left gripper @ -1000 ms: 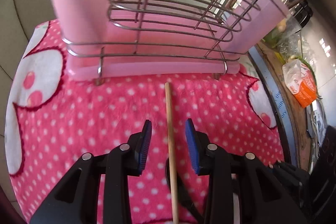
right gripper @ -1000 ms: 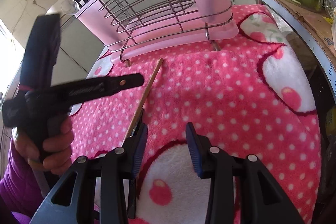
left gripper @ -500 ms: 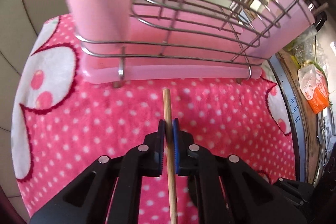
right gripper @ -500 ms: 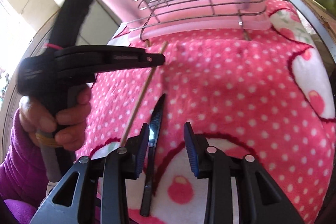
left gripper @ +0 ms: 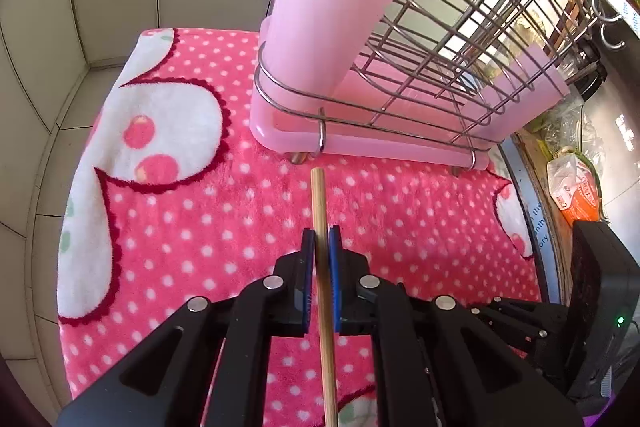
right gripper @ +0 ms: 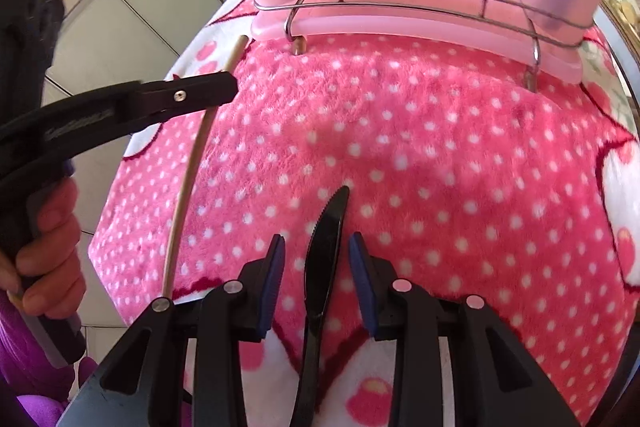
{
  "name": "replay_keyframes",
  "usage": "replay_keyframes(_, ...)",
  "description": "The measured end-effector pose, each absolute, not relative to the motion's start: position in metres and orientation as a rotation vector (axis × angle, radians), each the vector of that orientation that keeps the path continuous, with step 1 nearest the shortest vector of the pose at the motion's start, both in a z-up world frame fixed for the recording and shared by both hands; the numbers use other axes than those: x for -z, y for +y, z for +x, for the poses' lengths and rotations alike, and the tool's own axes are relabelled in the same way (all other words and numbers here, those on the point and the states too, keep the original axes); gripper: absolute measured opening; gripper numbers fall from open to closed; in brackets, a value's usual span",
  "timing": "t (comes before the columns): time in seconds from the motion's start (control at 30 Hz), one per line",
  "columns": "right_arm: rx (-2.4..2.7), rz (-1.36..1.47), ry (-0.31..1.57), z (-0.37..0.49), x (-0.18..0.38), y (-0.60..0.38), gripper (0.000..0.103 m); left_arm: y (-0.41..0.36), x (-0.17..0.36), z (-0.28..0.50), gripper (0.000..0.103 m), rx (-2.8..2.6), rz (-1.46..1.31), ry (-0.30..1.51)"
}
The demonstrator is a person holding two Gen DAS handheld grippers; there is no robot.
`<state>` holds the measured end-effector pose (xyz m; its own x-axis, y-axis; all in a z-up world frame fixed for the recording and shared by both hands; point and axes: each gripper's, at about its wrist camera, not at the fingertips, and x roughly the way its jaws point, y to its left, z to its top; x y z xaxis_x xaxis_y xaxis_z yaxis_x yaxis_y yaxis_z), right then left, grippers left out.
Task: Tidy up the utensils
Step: 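Grasp a light wooden chopstick with the left tool while the right grasps the black plastic knife, then lift the wooden chopstick with the left tool while the right carries the knife to the pink cup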
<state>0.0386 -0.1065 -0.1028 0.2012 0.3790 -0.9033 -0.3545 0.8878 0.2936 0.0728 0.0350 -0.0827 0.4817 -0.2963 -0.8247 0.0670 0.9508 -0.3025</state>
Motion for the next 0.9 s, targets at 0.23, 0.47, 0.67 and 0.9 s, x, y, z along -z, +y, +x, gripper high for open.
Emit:
replay_keyframes(0.23,-0.427,-0.101,1.246,0.048,0.109,-0.079,0.017,0.042,0.077,0.067,0.007,0.240,-0.261,1.020)
replay_keyframes(0.47,-0.453,0.030,1.180,0.039,0.099,-0.097,0.015,0.050,0.063,0.058,0.007,0.248,-0.268,0.977)
replay_keyframes(0.67,-0.486,0.176,0.985,0.029,0.067,-0.125,0.015,0.060,0.044,0.048,0.007,0.229,-0.285,0.902)
replay_keyframes(0.9,-0.455,0.292,0.845,0.026,0.048,-0.154,0.015,0.060,0.022,0.034,0.007,0.225,-0.278,0.785)
